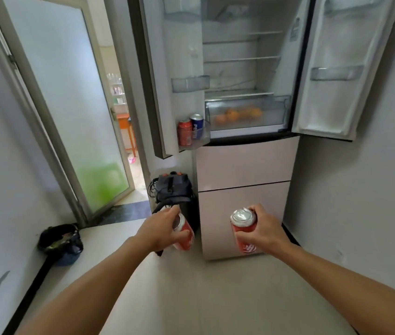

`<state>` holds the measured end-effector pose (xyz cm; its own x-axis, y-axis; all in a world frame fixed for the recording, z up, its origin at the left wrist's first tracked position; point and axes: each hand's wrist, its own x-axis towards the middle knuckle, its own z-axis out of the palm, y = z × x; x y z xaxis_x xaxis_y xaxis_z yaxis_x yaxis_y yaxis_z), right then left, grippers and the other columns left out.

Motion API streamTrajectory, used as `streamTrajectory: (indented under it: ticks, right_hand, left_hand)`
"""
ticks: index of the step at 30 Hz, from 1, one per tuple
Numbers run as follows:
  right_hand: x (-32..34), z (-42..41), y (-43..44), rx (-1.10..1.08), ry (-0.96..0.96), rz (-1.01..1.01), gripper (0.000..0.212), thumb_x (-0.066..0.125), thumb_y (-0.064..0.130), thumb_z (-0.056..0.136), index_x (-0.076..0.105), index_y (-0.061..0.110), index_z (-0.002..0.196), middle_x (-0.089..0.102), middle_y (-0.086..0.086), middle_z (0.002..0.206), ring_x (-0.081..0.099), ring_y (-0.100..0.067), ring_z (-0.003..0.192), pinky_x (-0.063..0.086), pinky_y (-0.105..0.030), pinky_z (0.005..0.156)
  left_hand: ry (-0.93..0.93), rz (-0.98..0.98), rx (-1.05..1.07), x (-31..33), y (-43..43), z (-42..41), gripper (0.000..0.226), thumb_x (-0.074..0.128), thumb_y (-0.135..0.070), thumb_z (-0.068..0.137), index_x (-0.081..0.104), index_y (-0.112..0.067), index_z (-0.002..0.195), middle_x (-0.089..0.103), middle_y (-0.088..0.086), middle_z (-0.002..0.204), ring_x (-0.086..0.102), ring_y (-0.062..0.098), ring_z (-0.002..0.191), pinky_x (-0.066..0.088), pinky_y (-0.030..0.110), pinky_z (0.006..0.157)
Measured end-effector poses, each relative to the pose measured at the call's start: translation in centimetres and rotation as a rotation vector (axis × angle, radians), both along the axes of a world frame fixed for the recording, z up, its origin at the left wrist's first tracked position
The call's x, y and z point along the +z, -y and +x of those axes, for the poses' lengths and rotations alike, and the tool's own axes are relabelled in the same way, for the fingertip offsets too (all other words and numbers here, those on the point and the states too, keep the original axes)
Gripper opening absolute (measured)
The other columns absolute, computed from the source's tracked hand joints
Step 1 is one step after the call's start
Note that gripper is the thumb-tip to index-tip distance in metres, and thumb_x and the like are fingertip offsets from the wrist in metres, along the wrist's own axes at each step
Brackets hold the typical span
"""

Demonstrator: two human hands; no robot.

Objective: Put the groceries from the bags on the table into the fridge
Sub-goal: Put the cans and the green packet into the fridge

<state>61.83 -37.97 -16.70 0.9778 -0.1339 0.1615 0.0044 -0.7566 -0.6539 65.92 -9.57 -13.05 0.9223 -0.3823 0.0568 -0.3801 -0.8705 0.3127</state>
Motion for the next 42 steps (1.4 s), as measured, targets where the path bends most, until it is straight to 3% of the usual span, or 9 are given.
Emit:
streamTrajectory:
  ticks: [8, 10, 14, 21, 24, 30, 38, 42]
  right_hand:
    - [5.0, 15.6, 5.1, -0.011, 0.098, 0.099, 0.065, 0.087, 0.038, 0.061, 0.049, 0.025, 0.113, 0.063, 0.002, 0.107, 0.061, -0.017, 0.093, 0.050, -0.027, 0.076]
    - [8.3, 19.8, 5.4, -0.013, 0.172, 0.140, 0.066, 0.088, 0.035, 0.060, 0.051, 0.024, 0.114, 0.063, 0.002, 0.107, 0.061, -0.018, 0.094, 0.051, -0.029, 0.077]
    - [16.2, 27.3, 5.5, 0.049, 0.348, 0.199, 0.068, 0.088, 0.032, 0.060, 0.052, 0.019, 0.116, 0.062, 0.001, 0.106, 0.061, -0.018, 0.095, 0.052, -0.029, 0.080]
    - [30.5, 38.5, 4.9, 0.121, 0.645, 0.325, 0.077, 0.081, 0.050, 0.049, 0.054, 0.020, 0.114, 0.064, 0.003, 0.105, 0.062, -0.018, 0.096, 0.054, -0.037, 0.085]
    - [34.5, 42.5, 4.9, 0.143, 0.724, 0.371, 0.071, 0.085, 0.042, 0.057, 0.054, 0.017, 0.116, 0.062, 0.003, 0.103, 0.060, -0.016, 0.095, 0.052, -0.031, 0.084]
    - [36.3, 49.7, 4.6, 0.289, 0.662, 0.411, 0.068, 0.088, 0.037, 0.059, 0.054, 0.016, 0.114, 0.061, 0.002, 0.104, 0.060, -0.017, 0.095, 0.052, -0.031, 0.082]
    - [35.1, 55.4, 3.1, 0.476, 0.508, 0.303, 0.061, 0.086, 0.042, 0.057, 0.055, 0.020, 0.105, 0.065, -0.002, 0.104, 0.063, -0.022, 0.093, 0.056, -0.040, 0.082]
    - [33.9, 56.4, 2.8, 0.508, 0.475, 0.248, 0.069, 0.083, 0.041, 0.064, 0.049, 0.025, 0.122, 0.060, -0.004, 0.114, 0.061, -0.023, 0.096, 0.058, -0.041, 0.081]
  left_hand:
    - [0.095, -0.014, -0.041, 4.9, 5.5, 15.6, 0.052, 0.064, -0.053, 0.078, 0.044, -0.025, 0.118, 0.060, -0.001, 0.114, 0.057, 0.020, 0.093, 0.050, 0.031, 0.078]
    - [0.174, -0.029, -0.033, 8.4, 6.2, 19.1, 0.052, 0.064, -0.053, 0.078, 0.045, -0.024, 0.118, 0.063, 0.001, 0.113, 0.059, 0.021, 0.092, 0.053, 0.037, 0.081]
    - [0.331, -0.121, -0.034, 16.8, 7.4, 24.1, 0.048, 0.067, -0.049, 0.080, 0.046, -0.022, 0.113, 0.065, 0.004, 0.108, 0.058, 0.020, 0.086, 0.051, 0.033, 0.073]
    - [0.617, -0.296, 0.035, 30.5, 10.0, 29.4, 0.056, 0.070, -0.036, 0.084, 0.044, -0.015, 0.129, 0.057, 0.014, 0.127, 0.057, 0.027, 0.106, 0.053, 0.037, 0.083]
    - [0.734, -0.261, 0.114, 33.2, 11.3, 31.8, 0.057, 0.070, -0.039, 0.083, 0.044, -0.017, 0.130, 0.056, 0.013, 0.127, 0.055, 0.028, 0.109, 0.053, 0.041, 0.089]
    - [0.677, -0.013, 0.299, 33.1, 14.2, 36.5, 0.059, 0.067, -0.040, 0.084, 0.044, -0.018, 0.134, 0.051, 0.011, 0.132, 0.052, 0.028, 0.113, 0.047, 0.040, 0.090]
    - [0.563, 0.043, 0.509, 32.0, 15.0, 39.9, 0.052, 0.068, -0.038, 0.083, 0.043, -0.011, 0.120, 0.058, 0.011, 0.127, 0.057, 0.034, 0.104, 0.052, 0.044, 0.086]
    - [0.571, 0.083, 0.544, 32.2, 15.1, 40.5, 0.051, 0.066, -0.039, 0.085, 0.047, -0.010, 0.122, 0.057, 0.010, 0.126, 0.055, 0.032, 0.106, 0.051, 0.041, 0.087]
